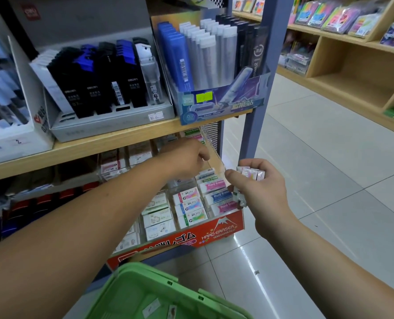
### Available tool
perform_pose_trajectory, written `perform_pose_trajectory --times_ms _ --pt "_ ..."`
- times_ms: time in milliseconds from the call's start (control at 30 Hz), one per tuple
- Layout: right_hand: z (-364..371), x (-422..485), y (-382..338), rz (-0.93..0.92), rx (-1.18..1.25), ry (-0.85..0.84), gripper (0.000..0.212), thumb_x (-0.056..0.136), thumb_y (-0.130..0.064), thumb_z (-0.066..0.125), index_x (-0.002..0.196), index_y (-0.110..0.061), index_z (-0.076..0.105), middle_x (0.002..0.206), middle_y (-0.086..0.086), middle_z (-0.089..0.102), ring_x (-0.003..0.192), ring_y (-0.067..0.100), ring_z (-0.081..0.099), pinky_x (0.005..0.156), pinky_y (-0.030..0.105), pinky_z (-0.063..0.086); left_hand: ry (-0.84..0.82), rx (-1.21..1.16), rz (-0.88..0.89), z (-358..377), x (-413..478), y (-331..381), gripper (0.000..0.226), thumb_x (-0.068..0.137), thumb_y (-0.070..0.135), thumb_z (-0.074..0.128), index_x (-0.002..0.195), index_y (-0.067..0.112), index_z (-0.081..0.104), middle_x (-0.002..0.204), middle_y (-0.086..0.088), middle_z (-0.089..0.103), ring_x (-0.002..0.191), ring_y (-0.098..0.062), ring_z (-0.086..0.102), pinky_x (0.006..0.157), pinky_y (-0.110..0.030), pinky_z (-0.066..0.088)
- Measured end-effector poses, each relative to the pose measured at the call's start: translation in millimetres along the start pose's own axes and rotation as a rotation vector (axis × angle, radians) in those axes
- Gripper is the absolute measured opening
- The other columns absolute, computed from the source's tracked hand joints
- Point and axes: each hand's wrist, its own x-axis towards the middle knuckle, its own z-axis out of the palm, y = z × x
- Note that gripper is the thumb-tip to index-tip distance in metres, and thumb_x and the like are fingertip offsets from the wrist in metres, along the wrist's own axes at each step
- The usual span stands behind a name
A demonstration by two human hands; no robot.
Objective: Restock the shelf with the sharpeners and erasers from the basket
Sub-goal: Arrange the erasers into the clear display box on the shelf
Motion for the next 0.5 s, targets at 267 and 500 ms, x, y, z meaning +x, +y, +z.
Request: perform_pose_trajectory --times_ms 267,500 --pt "0 0 -1 0.026 0.015 0.013 0.03 0.087 -0.02 0.084 0.11 -0.024 0.066 0.1 -0.002 0.074 0.076 0.009 0.077 0.063 0.031 0.064 -0.125 0.126 -0.051 5 24 7 0.014 0.079 0.02 0.087 0.09 0.015 0.08 0.085 0.002 0.078 0.075 -0.018 0.074 0.074 -0.04 0.065" --pt "-6 1 -3 0.035 0.006 0.002 0.03 0.087 -0.019 0.084 0.111 -0.021 0.066 0.101 -0.001 0.073 0.076 0.016 0.077 0.061 0.03 0.064 -0.159 0.059 0.063 -5 26 3 0.021 0.097 0.014 0.068 0.113 0.024 0.078 0.112 0.009 0.075 0.092 -0.014 0.069 0.083 -0.028 0.057"
